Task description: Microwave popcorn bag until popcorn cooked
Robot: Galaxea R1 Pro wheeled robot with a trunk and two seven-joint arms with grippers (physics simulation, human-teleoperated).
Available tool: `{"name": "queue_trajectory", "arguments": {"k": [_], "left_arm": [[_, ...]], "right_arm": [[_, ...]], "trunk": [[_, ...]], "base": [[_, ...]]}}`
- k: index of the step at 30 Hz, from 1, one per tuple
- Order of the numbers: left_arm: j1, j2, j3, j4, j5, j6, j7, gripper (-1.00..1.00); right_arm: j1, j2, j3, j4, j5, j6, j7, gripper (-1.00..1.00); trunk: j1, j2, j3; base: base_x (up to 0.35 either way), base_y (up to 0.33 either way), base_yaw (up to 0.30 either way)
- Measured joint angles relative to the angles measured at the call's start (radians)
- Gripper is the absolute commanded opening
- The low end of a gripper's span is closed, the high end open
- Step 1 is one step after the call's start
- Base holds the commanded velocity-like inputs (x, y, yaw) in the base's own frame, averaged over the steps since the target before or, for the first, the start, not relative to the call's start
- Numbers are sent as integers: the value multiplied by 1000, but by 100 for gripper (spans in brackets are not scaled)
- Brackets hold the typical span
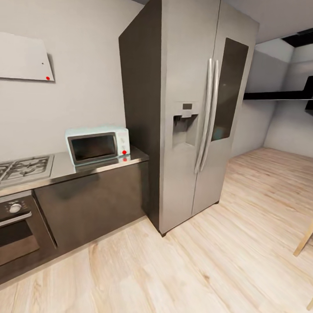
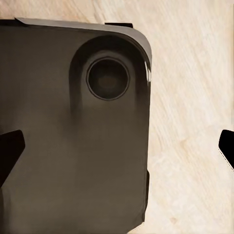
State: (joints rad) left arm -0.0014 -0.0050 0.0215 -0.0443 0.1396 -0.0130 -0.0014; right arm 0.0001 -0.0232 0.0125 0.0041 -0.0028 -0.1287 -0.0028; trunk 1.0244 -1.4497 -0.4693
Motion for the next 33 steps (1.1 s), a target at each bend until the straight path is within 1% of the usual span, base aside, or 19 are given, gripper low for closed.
{"name": "queue_trajectory", "arguments": {"k": [33], "left_arm": [[0,1,0,0,0,-1,0,100]], "right_arm": [[0,5,0,0,-1,8,1,100]], "trunk": [[0,0,0]], "base": [[324,0,0]]}}
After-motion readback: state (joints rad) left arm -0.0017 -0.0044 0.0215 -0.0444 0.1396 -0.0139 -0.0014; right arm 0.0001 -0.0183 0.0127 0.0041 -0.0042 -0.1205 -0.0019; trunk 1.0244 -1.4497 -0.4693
